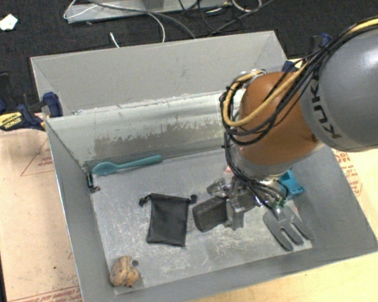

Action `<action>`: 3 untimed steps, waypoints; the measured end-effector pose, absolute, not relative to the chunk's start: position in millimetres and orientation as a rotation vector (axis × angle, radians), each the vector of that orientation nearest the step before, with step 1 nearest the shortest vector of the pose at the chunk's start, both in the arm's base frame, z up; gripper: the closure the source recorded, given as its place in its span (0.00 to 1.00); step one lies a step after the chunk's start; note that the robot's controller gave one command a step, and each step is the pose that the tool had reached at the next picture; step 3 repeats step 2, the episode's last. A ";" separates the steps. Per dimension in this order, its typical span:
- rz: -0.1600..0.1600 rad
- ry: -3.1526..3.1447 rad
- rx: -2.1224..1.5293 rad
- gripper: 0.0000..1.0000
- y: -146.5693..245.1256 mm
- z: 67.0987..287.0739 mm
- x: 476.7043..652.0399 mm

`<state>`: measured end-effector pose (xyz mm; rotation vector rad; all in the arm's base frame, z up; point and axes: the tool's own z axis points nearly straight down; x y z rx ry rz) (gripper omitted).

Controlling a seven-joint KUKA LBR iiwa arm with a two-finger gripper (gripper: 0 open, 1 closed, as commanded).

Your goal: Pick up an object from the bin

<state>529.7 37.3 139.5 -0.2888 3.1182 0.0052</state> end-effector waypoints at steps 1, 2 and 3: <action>0.005 3.126 -0.290 1.00 37.3 158.3 527.9; 0.004 3.119 -0.288 1.00 37.3 198.1 529.6; 0.004 3.119 -0.288 1.00 37.3 198.1 529.6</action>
Offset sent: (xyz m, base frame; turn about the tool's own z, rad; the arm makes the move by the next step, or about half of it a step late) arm -0.0008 0.0001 0.0149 -0.0003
